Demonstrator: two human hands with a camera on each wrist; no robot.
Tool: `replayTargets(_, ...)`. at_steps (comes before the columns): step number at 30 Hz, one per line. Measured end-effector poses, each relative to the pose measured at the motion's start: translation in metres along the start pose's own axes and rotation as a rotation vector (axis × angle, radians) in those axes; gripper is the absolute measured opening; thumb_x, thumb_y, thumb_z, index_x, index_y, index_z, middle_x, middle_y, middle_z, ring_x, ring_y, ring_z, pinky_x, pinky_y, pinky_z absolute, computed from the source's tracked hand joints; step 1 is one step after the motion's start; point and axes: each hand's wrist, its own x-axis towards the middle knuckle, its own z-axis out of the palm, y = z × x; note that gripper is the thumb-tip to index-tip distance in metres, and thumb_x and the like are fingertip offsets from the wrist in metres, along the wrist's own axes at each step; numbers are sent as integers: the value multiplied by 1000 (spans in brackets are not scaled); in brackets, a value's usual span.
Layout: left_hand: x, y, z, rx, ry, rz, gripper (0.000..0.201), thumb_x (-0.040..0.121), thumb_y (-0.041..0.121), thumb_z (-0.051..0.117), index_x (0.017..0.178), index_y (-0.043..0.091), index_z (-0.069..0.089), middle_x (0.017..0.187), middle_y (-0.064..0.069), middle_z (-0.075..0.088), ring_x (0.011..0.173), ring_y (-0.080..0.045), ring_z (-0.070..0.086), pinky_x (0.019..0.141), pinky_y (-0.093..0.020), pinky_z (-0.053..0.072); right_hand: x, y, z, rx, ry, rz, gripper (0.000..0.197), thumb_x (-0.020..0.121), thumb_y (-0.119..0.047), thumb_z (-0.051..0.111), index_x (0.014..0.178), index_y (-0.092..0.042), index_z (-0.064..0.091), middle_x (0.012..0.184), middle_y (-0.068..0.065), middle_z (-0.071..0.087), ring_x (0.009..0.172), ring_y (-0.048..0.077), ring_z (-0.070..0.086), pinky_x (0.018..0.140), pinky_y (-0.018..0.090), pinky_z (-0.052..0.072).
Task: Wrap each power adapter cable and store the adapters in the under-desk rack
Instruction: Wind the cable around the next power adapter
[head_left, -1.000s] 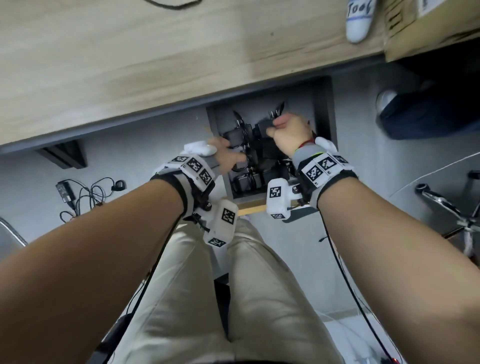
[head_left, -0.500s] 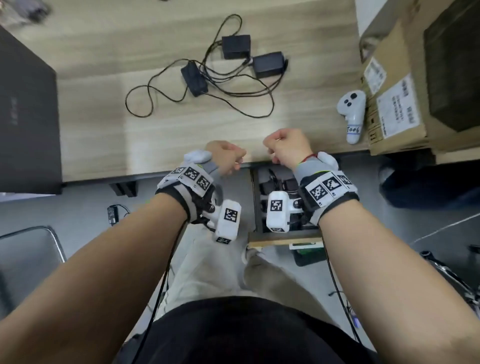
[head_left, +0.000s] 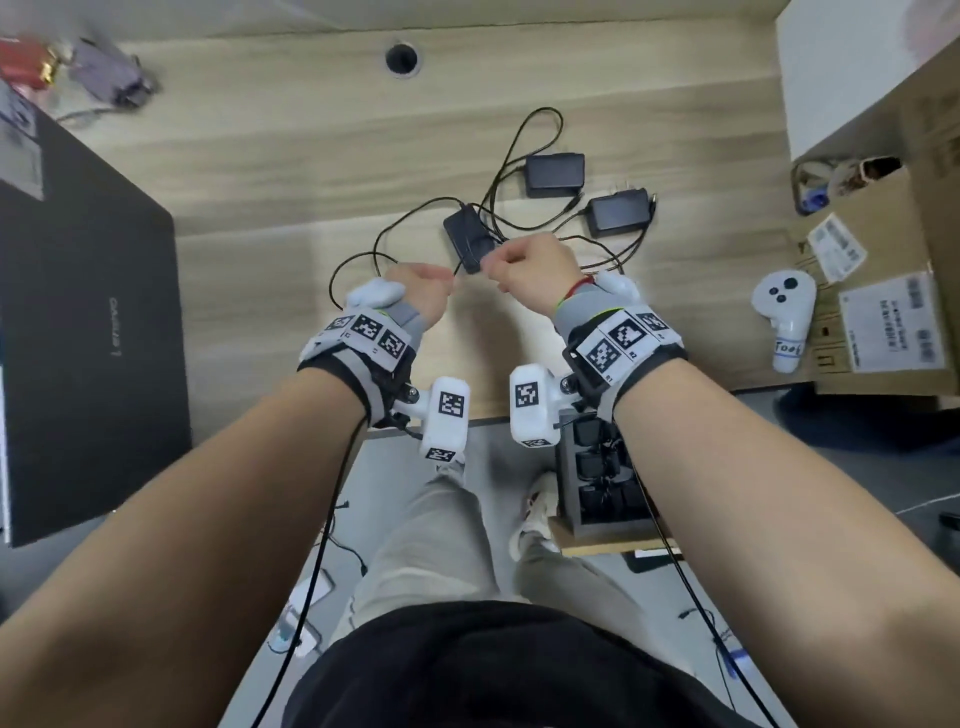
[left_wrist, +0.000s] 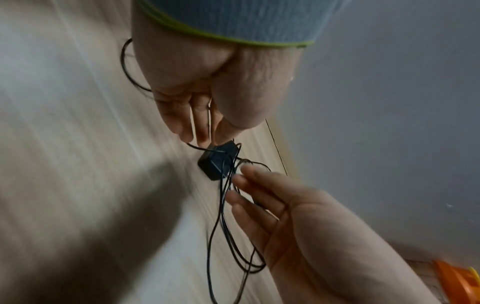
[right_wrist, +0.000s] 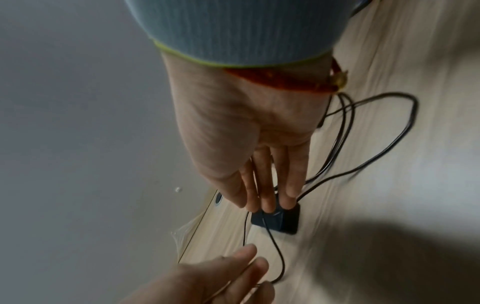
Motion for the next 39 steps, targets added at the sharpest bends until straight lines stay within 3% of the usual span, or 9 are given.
replayTargets(5,51,12,-17,18,-2,28,22,90,15,61,109,21,69,102,-8,69,69,-11,56,59,-16,44,41,-31,28,-93,-57,-14,29,92,-26,57,118,-26,69,111,-4,70,105,15,61,94,22,44)
replayTargets(8,70,22,-18,72,-83,58,37,91,3,54,126,11,61,122,-13,65,86,-16,55,63,-15,43,54,-30,28,-218,13,21,25,90,-25,58,113,-26,68,115,0,68,115,23,58,89,24,42)
replayTargets(11,87,30,-16,101,-152,41,46,90,1,57,134,11,53,105,-10,65,83,-16,56,59,-14,45,66,-22,26,-316,109,130,36,87,-29,61,121,-18,62,121,8,63,112,31,58,89,32,46)
replayTargets(15,98,39,-2,128,-221,-14,44,83,17,67,125,14,55,110,-16,66,99,-28,66,91,-38,54,76,-12,28,-410,54,239,54,81,-46,68,127,-19,58,125,9,47,100,33,59,89,38,49)
replayTargets(17,107,40,5,121,-254,-39,52,77,27,72,123,8,57,108,-15,67,102,-33,67,92,-46,54,80,-11,31,-410,19,268,58,79,-44,71,131,-24,54,123,7,39,94,33,60,92,39,51)
replayTargets(21,118,36,7,27,-331,-102,40,82,31,74,112,7,66,95,-12,70,92,-31,69,92,-39,54,85,-10,31,-342,41,255,58,75,-32,77,129,-28,57,115,4,33,84,29,58,92,34,51)
replayTargets(26,114,31,1,106,-274,-64,49,79,29,78,117,3,62,112,-18,69,105,-32,67,95,-44,53,78,-3,30,-303,30,192,62,76,-8,72,133,-25,56,122,7,36,102,28,58,93,22,43)
replayTargets(31,94,33,-1,178,-251,11,25,85,33,73,96,11,67,80,-6,66,79,-26,61,87,-38,53,64,11,28,-222,82,169,57,78,1,65,130,-22,56,131,11,41,107,25,57,96,22,42)
replayTargets(39,12,72,-65,-332,-200,-71,28,99,29,55,117,8,56,109,-12,67,89,-27,67,72,-43,58,29,-10,-5,-150,59,122,66,77,-17,75,137,-28,50,137,11,45,112,28,57,90,31,48)
